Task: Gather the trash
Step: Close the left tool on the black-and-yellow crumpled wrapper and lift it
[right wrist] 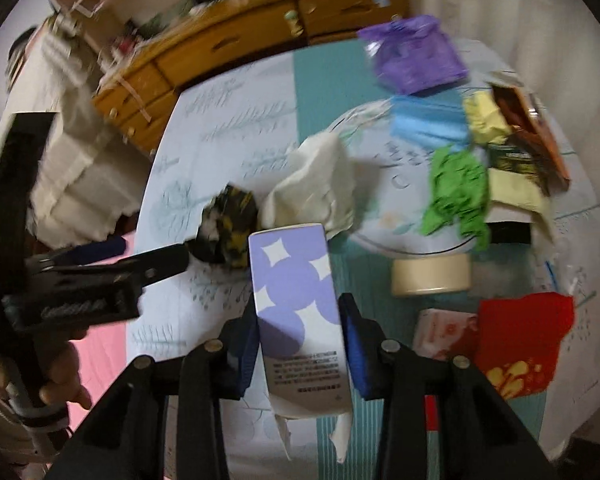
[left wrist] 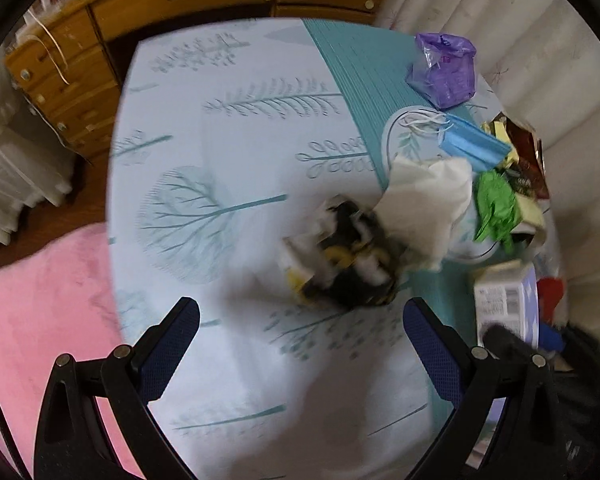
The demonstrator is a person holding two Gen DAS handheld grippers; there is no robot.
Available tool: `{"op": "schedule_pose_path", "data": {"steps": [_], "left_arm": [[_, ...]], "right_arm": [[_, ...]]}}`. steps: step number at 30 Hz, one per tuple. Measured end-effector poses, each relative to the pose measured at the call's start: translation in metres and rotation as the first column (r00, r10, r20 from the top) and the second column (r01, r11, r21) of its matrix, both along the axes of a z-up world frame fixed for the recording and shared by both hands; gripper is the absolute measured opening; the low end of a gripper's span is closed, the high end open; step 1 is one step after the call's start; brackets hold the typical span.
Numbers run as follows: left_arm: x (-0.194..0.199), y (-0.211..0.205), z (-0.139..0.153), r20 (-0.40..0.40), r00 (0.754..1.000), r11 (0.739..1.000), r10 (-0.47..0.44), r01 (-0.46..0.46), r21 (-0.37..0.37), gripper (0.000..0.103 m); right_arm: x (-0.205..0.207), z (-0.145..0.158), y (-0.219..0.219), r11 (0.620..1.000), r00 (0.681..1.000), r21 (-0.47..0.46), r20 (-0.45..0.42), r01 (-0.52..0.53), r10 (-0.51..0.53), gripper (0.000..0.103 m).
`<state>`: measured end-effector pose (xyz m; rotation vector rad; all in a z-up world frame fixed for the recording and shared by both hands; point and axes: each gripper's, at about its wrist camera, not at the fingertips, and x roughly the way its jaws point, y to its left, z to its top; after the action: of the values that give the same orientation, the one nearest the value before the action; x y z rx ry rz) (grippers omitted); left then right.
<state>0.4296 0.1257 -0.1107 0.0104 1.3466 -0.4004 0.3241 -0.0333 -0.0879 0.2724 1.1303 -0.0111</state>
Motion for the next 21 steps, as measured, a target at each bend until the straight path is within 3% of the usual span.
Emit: {"op": "schedule_pose_path", "data": {"steps": [3,6,12,17,18,21], "left_arm": [[0.018,-0.006,-0.009,-0.063,0.997,0.999,0.039,-0.041,-0.031,0.1],[0.028,-0.01,-0.015,-0.079,0.994,0.996,0.071,-0.075,-0.049,0.1],[0.037,-0.026,-0.036,-0.079,0.996,0.998,0.045,-0.042,0.036,0.1],[0.037,-0.028,-0.052,-0.139,0.988,0.997,0.072,-0.076,-0.017,0.099],[0.036,-0.029,-0.054,-0.142,0.987,0.996,0.079,-0.083,-0.027,0.098],[0.033,-0.034,-0.058,-0.15,0.986,0.995,0.07,-0.08,-0.057,0.079]], "right_arm": [[0.0,0.002,-0.002,1.0,1.0,0.011,0.004,0.029,-0.029,0.038],[-0.006,-0.001,-0.001,0.999,0.999,0.01,-0.01,0.048,-0.047,0.038],[-0.017,-0.008,-0.004,0.997,0.996,0.019,-0.036,0.077,-0.077,0.038],[-0.023,-0.017,-0.01,0.993,0.993,0.065,-0.072,0.099,-0.095,0.038],[-0.024,-0.017,-0.01,0.992,0.993,0.07,-0.076,0.101,-0.095,0.038],[-0.029,-0.02,-0.011,0.989,0.992,0.103,-0.085,0.102,-0.093,0.038]]}}
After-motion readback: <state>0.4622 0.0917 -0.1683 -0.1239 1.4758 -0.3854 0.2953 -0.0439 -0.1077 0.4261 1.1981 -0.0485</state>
